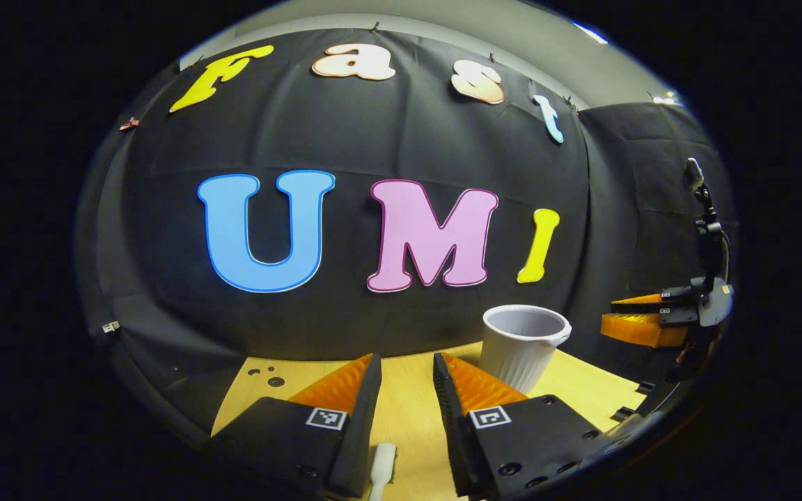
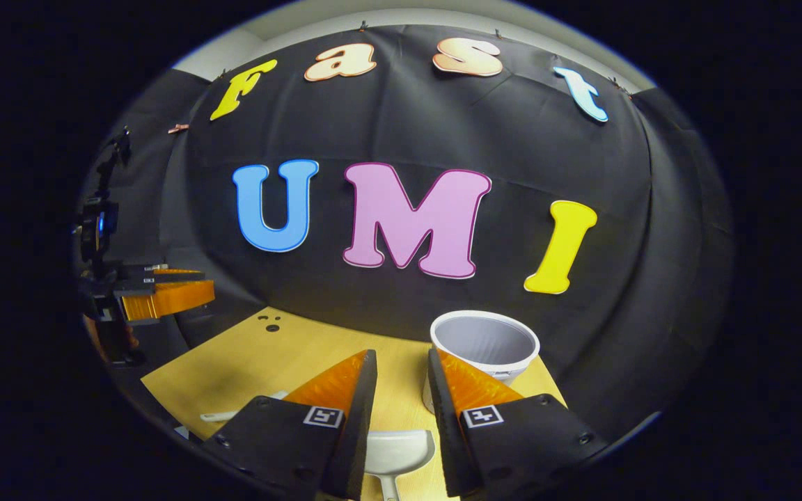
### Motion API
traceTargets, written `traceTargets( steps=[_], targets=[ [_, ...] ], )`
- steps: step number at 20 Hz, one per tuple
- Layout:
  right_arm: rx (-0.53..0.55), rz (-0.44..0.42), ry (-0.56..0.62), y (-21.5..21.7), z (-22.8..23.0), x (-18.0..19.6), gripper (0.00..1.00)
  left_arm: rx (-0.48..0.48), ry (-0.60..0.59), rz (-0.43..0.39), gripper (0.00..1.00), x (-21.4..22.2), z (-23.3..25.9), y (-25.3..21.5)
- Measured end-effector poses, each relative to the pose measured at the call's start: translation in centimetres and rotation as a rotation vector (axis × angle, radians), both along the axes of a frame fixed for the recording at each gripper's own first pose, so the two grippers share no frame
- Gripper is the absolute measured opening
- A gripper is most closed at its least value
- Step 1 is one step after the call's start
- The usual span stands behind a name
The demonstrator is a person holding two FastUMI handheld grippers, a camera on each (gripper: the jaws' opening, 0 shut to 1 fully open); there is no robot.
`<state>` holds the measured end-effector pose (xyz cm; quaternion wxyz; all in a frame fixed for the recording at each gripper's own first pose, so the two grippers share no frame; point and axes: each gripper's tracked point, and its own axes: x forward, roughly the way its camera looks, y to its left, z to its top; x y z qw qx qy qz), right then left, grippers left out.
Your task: Pick up the small broom and dustpan from the desktop, sweep the trash into the dustpan with the broom, and then empty the trash into the garbage bin.
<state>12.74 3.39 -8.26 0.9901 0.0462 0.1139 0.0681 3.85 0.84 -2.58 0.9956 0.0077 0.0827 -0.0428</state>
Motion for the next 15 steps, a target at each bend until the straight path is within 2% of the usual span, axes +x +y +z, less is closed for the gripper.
traceTargets(
  steps=[9,15],
  targets=[
    [0.019,0.047,0.031,2.8,-0.7,0.3,0.51,-0.024,0.053,-0.01,0.49,0.0,-1.7,0.5],
    [0.017,0.031,0.04,3.4,-1.0,0.4,0.52,-0.004,0.057,-0.032,0.49,-0.1,-1.8,0.8]
  ],
)
